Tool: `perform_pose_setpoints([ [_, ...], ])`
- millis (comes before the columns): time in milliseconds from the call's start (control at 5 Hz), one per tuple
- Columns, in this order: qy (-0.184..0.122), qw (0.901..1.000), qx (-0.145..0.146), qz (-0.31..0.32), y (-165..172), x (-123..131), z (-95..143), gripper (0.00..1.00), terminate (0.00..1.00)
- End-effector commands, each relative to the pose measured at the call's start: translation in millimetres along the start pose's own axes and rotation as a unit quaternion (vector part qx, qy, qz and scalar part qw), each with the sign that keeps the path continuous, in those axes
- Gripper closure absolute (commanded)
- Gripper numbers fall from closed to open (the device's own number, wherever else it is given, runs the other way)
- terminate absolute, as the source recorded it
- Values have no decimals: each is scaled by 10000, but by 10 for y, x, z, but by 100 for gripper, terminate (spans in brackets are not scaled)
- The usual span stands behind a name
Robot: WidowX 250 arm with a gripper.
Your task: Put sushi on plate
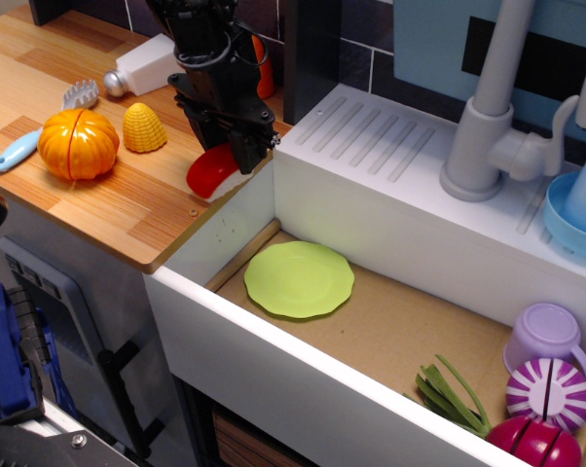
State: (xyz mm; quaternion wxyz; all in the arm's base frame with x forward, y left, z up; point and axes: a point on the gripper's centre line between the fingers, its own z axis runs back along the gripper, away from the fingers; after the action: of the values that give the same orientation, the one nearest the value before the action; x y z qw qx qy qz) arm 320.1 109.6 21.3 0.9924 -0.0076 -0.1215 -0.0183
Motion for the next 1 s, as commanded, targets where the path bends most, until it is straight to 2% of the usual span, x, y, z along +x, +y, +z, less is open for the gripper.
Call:
perform_pose_setpoints([
  [0, -179, 9997, 167, -100, -52, 15, 94, 100, 0],
  [200, -169, 9995, 262, -56, -289, 148, 113, 100, 0],
  [400, -184, 9997, 128, 64, -503, 225, 42, 100, 0],
  [600, -381, 9985, 177, 339, -726, 189, -68, 100, 0],
  [800, -574, 9970, -68, 518, -727, 98, -218, 100, 0],
])
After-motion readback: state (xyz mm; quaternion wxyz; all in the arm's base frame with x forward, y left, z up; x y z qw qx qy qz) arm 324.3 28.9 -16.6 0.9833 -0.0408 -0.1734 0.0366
